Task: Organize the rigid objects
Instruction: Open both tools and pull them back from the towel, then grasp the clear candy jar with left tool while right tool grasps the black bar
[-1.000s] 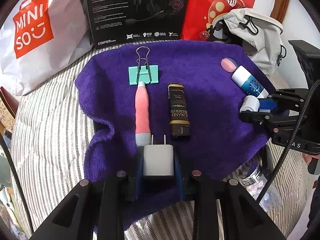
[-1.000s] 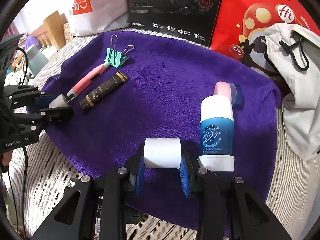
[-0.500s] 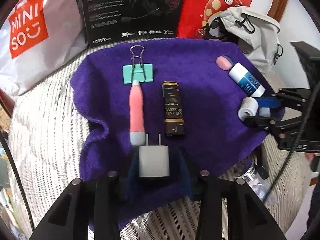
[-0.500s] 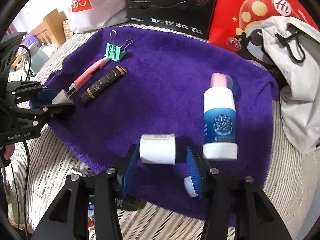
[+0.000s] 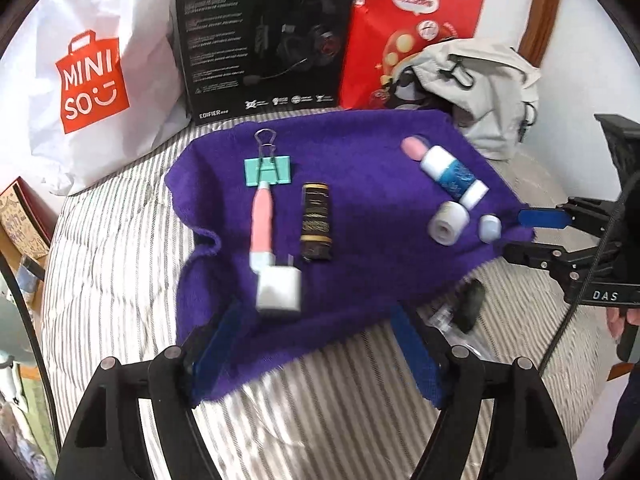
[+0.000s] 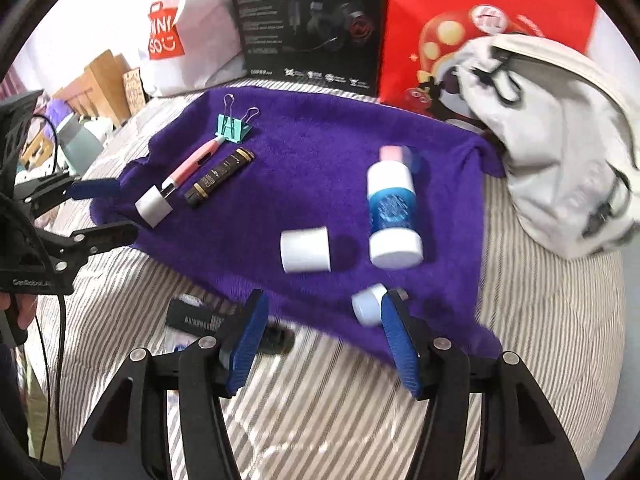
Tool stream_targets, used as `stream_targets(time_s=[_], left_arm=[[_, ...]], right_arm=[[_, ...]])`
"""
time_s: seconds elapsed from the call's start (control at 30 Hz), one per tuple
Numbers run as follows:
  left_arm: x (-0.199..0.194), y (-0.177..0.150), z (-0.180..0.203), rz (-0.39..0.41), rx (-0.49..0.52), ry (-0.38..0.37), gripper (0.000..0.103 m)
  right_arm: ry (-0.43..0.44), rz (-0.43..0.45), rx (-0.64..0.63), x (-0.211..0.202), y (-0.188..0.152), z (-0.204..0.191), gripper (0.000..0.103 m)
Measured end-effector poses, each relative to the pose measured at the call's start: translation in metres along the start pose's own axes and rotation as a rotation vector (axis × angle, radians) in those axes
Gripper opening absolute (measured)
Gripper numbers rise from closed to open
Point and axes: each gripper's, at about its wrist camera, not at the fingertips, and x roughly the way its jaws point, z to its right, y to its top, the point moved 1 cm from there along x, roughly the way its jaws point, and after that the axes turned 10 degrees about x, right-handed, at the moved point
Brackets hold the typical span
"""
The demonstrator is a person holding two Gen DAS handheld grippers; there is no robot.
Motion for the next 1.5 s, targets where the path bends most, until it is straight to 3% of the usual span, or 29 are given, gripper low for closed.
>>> stream_targets(time_s=[0.3,0.57,0.8,1.13,1.23,1.33,1.5], left_arm=[[-0.008,-0.023,0.049,0.012,-0.008,-0.048,0.076],[0.012,-0.027,0.093,-0.003,0.001,-0.100,0.076],[0.040,-0.030,0.104,-0.036,-0.008,-0.045,0.076],[0.028,-0.043,0.090,-0.039,0.020,0.021,0.076],[0.034,-0.039,0.095,-0.044,0.036,0.009,0.068],[0.037,-0.036,0.104,-0.041,0.084,0.051,0.060],[0.035,-0.035,0.108,-0.028,0.095,0.035,0.045]], right_arm=[[0.019,0.045,0.128,-0.032,-0.053,0.031,0.059],[0.017,0.038,0.183,-0.048,-0.100,0.055,0.059],[0.014,0.017,0.214,-0.045,-0.125,0.067,0.059],[0.036,0.009,0.253,-0.038,-0.138,0.070,0.059],[0.052,0.007,0.245,-0.035,-0.134,0.064,0.059],[0.055,0.003,0.223,-0.031,-0.132,0.056,0.059],[0.047,-0.005,0.213,-0.025,-0.132,0.052,0.060]])
